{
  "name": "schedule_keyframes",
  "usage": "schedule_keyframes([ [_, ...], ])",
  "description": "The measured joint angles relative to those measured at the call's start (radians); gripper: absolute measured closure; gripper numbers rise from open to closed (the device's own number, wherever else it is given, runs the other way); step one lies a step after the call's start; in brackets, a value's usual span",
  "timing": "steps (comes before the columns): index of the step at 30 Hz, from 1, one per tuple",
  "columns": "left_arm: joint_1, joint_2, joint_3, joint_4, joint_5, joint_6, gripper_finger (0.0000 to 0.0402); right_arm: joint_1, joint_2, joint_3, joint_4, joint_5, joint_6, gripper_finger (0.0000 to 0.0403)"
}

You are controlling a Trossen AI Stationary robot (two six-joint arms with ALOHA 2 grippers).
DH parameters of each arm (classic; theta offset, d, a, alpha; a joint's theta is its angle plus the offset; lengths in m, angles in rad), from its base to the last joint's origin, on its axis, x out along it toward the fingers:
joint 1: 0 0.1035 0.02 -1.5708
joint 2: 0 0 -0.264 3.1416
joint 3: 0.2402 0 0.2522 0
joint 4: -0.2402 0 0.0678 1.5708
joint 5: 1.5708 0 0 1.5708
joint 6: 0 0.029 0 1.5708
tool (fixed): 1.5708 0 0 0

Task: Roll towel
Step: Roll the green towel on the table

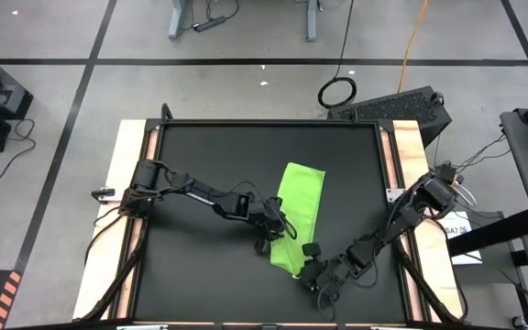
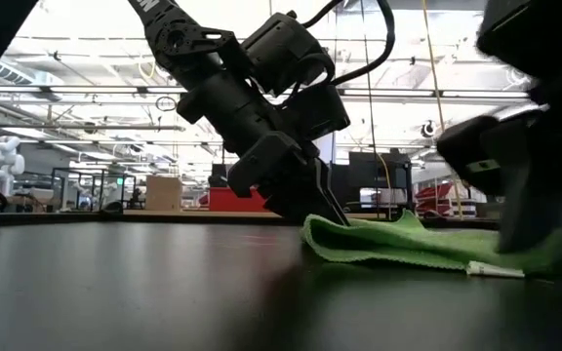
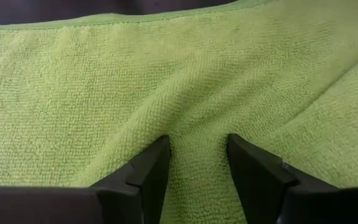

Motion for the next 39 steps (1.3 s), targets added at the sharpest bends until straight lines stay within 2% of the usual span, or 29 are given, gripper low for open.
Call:
schedule_keyframes([
  [4,0.002,0.0,-0.002,-0.007,-0.009,0.0,0.0231,0.025,-0.006,0.065,-0.099,-0.022,0.001,0.0305],
  [9,0.002,0.0,-0.002,-0.008,-0.013,0.0,0.0231,0.059,-0.011,0.18,-0.319,0.064,-0.007,0.0305],
  [13,-0.002,-0.004,0.011,-0.026,-0.013,0.0,0.0231,0.095,-0.017,0.268,-0.532,0.179,-0.001,0.0305],
  [17,-0.011,-0.014,0.051,-0.092,-0.019,0.009,0.0231,0.13,-0.024,0.296,-0.623,0.347,0.038,0.0298],
  [20,-0.023,-0.033,0.082,-0.175,-0.022,0.033,0.0231,0.146,-0.024,0.288,-0.637,0.399,0.101,0.0269],
  [24,-0.057,-0.062,0.1,-0.224,-0.027,0.067,0.0231,0.155,-0.016,0.251,-0.618,0.419,0.193,0.021],
  [28,-0.096,-0.085,0.1,-0.24,-0.052,0.084,0.0219,0.164,0.005,0.218,-0.522,0.474,0.171,0.0176],
  [32,-0.129,-0.098,0.1,-0.271,-0.055,0.084,0.0196,0.153,0.042,0.175,-0.409,0.472,0.122,0.0181],
  [35,-0.16,-0.102,0.103,-0.318,-0.056,0.088,0.0181,0.145,0.081,0.169,-0.403,0.484,0.117,0.0199],
  [39,-0.195,-0.106,0.102,-0.376,-0.056,0.082,0.0172,0.149,0.093,0.17,-0.397,0.558,0.131,0.0224],
])
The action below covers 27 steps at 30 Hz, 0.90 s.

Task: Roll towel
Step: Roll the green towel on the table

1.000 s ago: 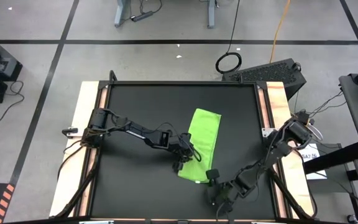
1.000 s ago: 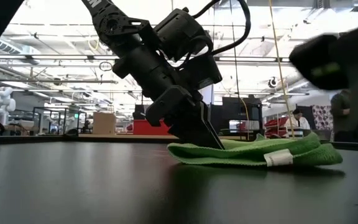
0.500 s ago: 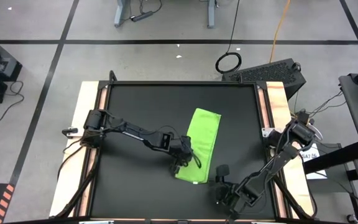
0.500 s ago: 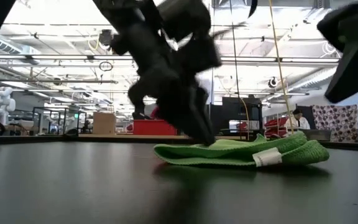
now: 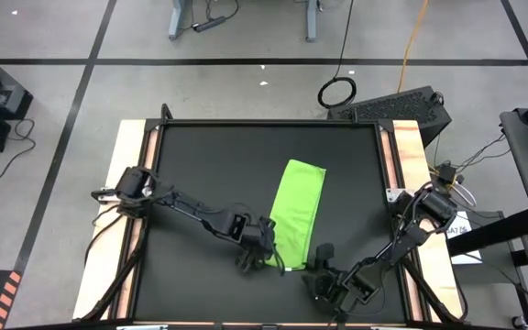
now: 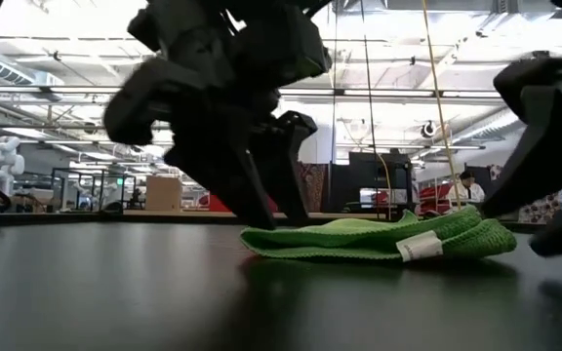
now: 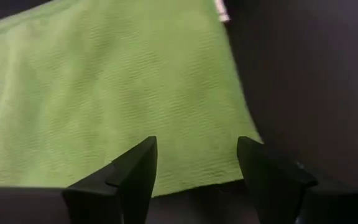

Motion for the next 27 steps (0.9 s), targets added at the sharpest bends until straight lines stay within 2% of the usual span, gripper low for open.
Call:
schedule_keyframes([
  [3,-0.021,-0.001,0.0,-0.024,-0.002,-0.019,0.0171,0.0,0.001,0.001,-0.002,0.04,-0.002,0.0237],
  [8,-0.052,-0.002,0.001,-0.059,-0.011,-0.079,0.0171,0.0,0.001,0.001,-0.001,0.045,0.0,0.0245],
  [13,-0.091,-0.039,0.001,-0.084,-0.109,-0.106,0.0171,0.0,0.001,0.0,-0.003,0.045,0.003,0.0245],
  [23,-0.19,-0.132,-0.007,-0.078,-0.195,-0.174,0.0171,0.004,0.001,0.0,-0.004,0.045,0.016,0.0245],
  [27,-0.237,-0.132,-0.056,-0.052,-0.287,-0.2,0.0171,0.013,-0.002,0.0,-0.004,0.049,0.03,0.0245],
])
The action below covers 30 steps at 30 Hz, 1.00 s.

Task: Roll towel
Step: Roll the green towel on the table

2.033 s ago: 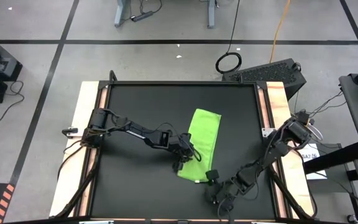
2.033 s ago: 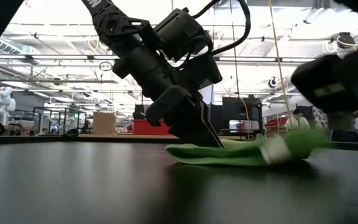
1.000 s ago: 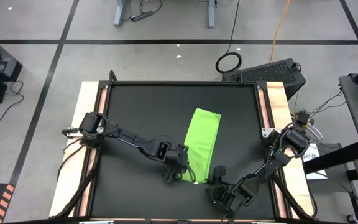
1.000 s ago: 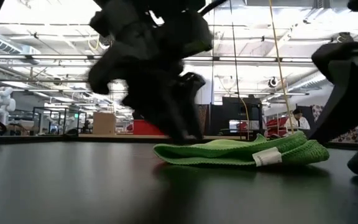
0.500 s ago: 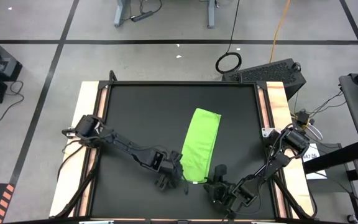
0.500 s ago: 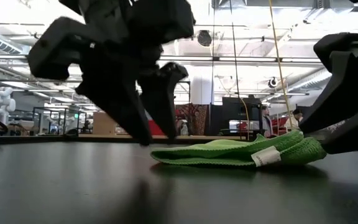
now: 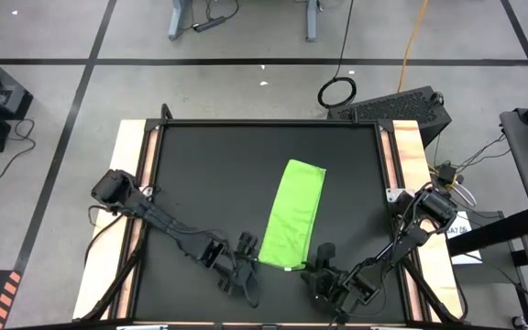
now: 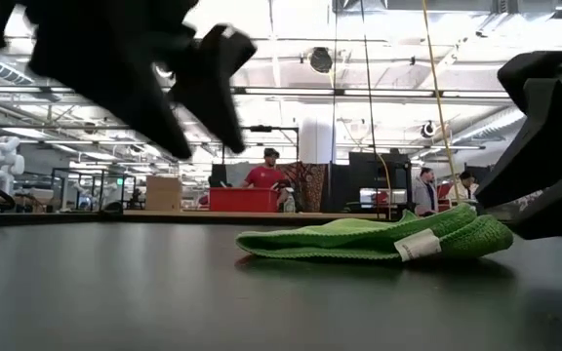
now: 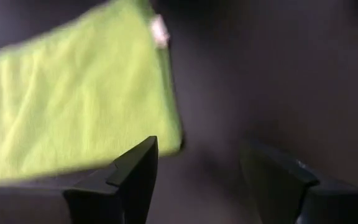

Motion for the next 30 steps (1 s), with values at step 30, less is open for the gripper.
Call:
schedule_keyframes([
  [30,-0.024,0.052,-0.421,0.819,-0.134,0.084,0.0171,0.042,-0.025,0.0,0.062,0.17,0.151,0.0245],
])
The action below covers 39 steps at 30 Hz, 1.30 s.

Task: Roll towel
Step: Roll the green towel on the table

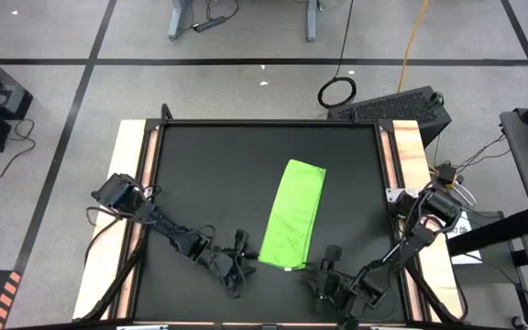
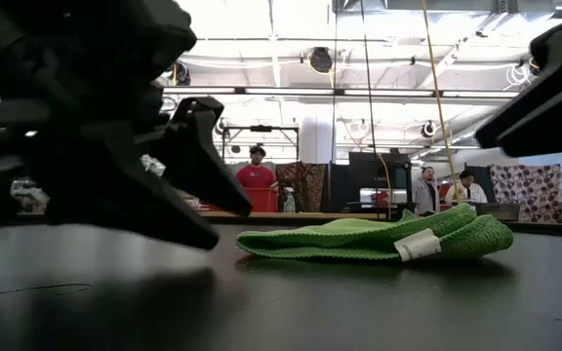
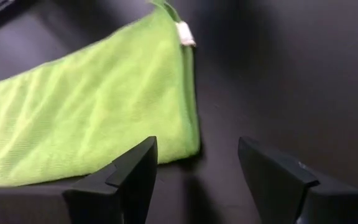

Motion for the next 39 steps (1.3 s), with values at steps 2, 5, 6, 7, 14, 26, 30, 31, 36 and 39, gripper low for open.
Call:
schedule_keyframes([
  [2,0.008,0.016,0.0,0.016,0.005,0.012,0.0171,-0.017,0.01,0.0,0.033,-0.044,-0.031,0.0245],
  [5,0.022,0.028,0.0,0.028,0.031,0.03,0.0171,-0.042,0.017,0.0,0.037,-0.112,-0.056,0.0245],
  [6,0.026,0.035,0.0,0.038,0.038,0.034,0.0171,-0.048,0.018,0.0,0.034,-0.121,-0.06,0.0245],
  [7,0.03,0.04,0.001,0.049,0.043,0.039,0.0171,-0.051,0.019,0.0,0.029,-0.116,-0.069,0.0245],
  [14,0.057,0.058,0.002,0.087,0.073,0.089,0.0171,-0.075,0.02,0.0,0.031,-0.176,-0.147,0.0245],
  [26,0.104,0.06,0.002,0.09,0.125,0.116,0.0171,-0.119,0.02,0.0,-0.002,-0.311,-0.235,0.0245],
  [30,0.115,0.06,0.002,0.089,0.143,0.122,0.0171,-0.125,0.02,0.0,-0.002,-0.317,-0.257,0.0245],
  [31,0.117,0.06,0.002,0.089,0.144,0.122,0.0171,-0.127,0.02,-0.001,-0.002,-0.322,-0.259,0.0246],
  [36,0.119,0.061,0.002,0.081,0.143,0.124,0.0171,-0.137,0.046,-0.001,0.002,-0.328,-0.239,0.0271],
  [39,0.119,0.061,0.002,0.074,0.149,0.127,0.018,-0.134,0.073,0.002,0.022,-0.309,-0.219,0.0306],
])
